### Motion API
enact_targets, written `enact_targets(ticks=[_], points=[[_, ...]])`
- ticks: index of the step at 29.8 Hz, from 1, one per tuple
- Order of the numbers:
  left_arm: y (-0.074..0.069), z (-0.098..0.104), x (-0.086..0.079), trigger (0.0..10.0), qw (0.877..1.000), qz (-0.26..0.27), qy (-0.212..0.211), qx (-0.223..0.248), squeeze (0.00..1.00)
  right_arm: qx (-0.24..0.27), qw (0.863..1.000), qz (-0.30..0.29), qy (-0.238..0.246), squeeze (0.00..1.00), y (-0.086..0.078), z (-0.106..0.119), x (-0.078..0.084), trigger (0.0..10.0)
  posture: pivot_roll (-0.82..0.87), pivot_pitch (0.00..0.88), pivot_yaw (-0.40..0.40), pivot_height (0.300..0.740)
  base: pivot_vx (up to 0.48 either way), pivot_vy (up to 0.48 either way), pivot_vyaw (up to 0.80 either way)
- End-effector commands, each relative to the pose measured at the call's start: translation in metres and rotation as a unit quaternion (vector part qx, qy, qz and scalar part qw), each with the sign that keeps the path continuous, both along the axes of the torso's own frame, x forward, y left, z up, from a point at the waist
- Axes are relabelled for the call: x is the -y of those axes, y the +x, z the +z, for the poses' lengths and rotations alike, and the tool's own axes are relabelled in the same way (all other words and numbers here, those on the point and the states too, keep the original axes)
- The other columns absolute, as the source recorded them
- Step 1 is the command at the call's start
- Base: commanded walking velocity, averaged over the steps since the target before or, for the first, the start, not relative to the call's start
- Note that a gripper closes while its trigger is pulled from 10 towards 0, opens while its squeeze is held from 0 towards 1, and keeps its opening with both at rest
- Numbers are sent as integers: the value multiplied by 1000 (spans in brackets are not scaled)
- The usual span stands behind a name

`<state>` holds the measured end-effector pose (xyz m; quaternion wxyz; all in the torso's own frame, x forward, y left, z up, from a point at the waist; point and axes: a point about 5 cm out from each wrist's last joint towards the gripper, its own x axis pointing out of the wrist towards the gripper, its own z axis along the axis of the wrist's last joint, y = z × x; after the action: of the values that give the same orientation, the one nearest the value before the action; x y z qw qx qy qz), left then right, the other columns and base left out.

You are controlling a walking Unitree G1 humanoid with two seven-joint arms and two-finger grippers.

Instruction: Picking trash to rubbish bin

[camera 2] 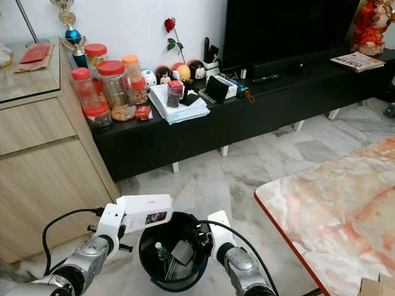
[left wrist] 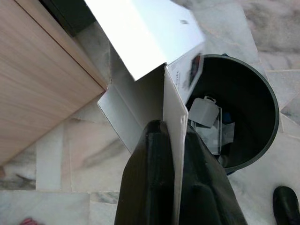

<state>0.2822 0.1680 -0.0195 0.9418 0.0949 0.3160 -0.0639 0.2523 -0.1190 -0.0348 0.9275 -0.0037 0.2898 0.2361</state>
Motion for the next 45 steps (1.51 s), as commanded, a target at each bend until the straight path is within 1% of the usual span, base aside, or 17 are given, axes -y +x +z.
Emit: enact_targets(ticks=[1,7,14,21,23,24,25,26,38,40,41,42,45], points=[[3,2,-1,10000,1000,5,-1,2,0,10,1000,7,2,0,2,3,-2,10000,161,24,0,740,0,0,0],[3,2,2,10000,1000,3,-9,-3,0,13,1000,11,6,0,3,4,-3,10000,155,40,-7,740,0,0,0],[2,1,9,10000,999,5,-42,-17,0,14,1000,12,8,0,3,4,-2,10000,151,49,-9,740,0,0,0],[2,0,11,10000,999,4,-46,-20,0,14,1000,12,9,0,3,4,-3,10000,154,55,-9,740,0,0,0],[2,-1,11,10000,998,11,-54,-26,0,15,1000,12,10,0,3,4,-3,10000,153,55,-9,740,0,0,0],[1,-1,11,10000,998,14,-57,-27,459,15,1000,12,10,0,3,5,-3,10000,153,55,-9,740,0,0,0],[1,-1,11,10000,998,16,-59,-28,976,15,1000,12,10,0,3,5,-3,10000,153,56,-8,740,0,0,0],[1,-1,11,10000,998,17,-60,-28,1000,15,1000,12,10,0,3,5,-3,10000,153,56,-8,740,0,0,0],[0,-2,11,10000,997,11,-65,-34,1000,14,1000,13,12,0,3,4,-5,10000,156,63,-7,740,0,0,0],[1,-2,10,10000,998,11,-58,-32,1000,14,1000,13,12,0,3,4,-5,10000,157,65,-7,740,0,0,0],[1,-1,10,10000,998,13,-54,-30,204,14,1000,12,12,0,3,4,-5,10000,157,65,-7,740,0,0,0],[1,-1,9,10000,998,16,-53,-29,0,14,1000,12,13,0,3,4,-5,10000,157,66,-7,740,0,0,0],[2,0,8,10000,998,17,-51,-24,0,14,1000,11,13,0,3,4,-5,10000,158,66,-8,740,0,0,0]])
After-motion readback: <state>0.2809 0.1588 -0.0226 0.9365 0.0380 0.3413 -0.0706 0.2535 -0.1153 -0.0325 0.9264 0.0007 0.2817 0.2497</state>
